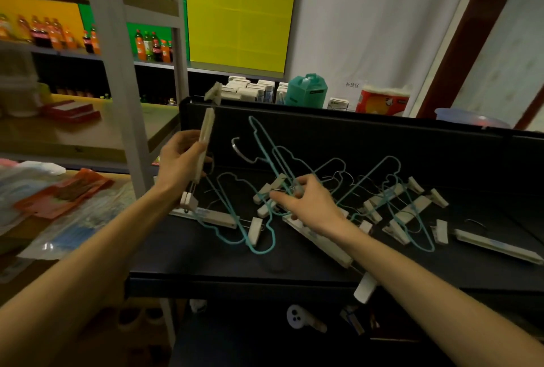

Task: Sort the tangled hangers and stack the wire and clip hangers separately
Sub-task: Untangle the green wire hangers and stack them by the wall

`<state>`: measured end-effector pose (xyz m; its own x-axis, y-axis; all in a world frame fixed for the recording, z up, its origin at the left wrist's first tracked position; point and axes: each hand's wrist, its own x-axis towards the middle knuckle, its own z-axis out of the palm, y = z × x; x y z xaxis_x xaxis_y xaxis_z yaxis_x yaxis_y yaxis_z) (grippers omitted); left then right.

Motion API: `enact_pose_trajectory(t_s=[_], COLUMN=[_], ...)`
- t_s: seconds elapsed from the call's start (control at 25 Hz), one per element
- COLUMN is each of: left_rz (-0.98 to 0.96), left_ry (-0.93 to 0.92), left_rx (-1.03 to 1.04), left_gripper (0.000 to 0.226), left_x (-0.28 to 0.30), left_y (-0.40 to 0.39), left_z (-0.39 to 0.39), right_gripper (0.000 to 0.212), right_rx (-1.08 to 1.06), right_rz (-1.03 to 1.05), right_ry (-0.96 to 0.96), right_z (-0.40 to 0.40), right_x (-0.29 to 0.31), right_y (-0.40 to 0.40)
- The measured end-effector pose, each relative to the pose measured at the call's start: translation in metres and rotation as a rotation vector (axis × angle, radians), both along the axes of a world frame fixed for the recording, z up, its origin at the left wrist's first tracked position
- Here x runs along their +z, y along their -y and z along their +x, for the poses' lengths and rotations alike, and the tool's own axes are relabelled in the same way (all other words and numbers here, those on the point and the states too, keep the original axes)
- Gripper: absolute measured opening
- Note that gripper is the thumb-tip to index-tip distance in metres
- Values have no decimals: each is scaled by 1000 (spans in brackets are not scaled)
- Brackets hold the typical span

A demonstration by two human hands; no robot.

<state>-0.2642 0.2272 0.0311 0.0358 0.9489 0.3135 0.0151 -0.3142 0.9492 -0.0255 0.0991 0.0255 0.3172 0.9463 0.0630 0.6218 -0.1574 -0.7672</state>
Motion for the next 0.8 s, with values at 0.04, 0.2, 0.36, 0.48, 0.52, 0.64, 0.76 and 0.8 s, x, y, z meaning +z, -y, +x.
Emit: enact_pose_trajectory(t_s=[0.04,0.2,0.36,0.48,0.52,0.64,0.76,0.8], left_rz=[38,112,73,-10,-25,-19,-54,-82], left_ry=[-47,-611,-646,-452,-397,-329,-384,-397], left_rx=[57,168,27,108,152,223,208,190], left_gripper=[24,38,45,40,39,38,39,40], left_x=[-5,-36,-61,-63,-61,-62,-65,-66], left_y=[1,5,14,20,22,27,27,27], left_z=[-12,-37,-30,-26,-26,-27,-27,-27], right_gripper=[83,78,60,64,64,54,50,50], right_rx=[8,5,-34,-83,-110,-145,-77,-38], right_rz=[-13,-131,-180,-96,-60,-24,-72,-95], right_ry=[51,282,269,117,40,-278,-480,-549], right_z=[-12,-39,-43,-42,-40,-37,-30,-30], right_x=[-6,-18,-24,-26,-26,-13,5,10], right_y=[1,3,2,4,2,-3,0,1])
